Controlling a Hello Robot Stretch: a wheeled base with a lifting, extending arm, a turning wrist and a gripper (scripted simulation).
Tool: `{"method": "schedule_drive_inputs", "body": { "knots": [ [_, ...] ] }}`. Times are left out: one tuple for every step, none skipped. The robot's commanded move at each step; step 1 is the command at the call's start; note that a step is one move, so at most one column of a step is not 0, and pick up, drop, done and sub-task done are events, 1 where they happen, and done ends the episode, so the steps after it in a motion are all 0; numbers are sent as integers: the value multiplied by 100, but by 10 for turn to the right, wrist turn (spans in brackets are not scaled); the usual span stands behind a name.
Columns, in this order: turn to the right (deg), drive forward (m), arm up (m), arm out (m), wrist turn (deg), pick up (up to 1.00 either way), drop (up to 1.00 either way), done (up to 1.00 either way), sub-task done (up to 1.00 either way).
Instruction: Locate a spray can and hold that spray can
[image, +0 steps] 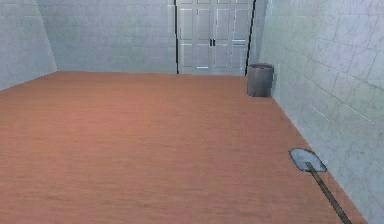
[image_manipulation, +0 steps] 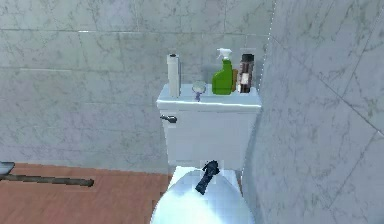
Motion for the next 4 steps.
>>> {"method": "schedule_drive_inputs", "body": {
  "knots": [
    [0,0,0,38,0,0,0,0,0],
    [0,0,0,0,450,0,0,0,0],
    [0,0,0,0,450,0,0,0,0],
    [0,0,0,0,450,0,0,0,0]
  ]
}}
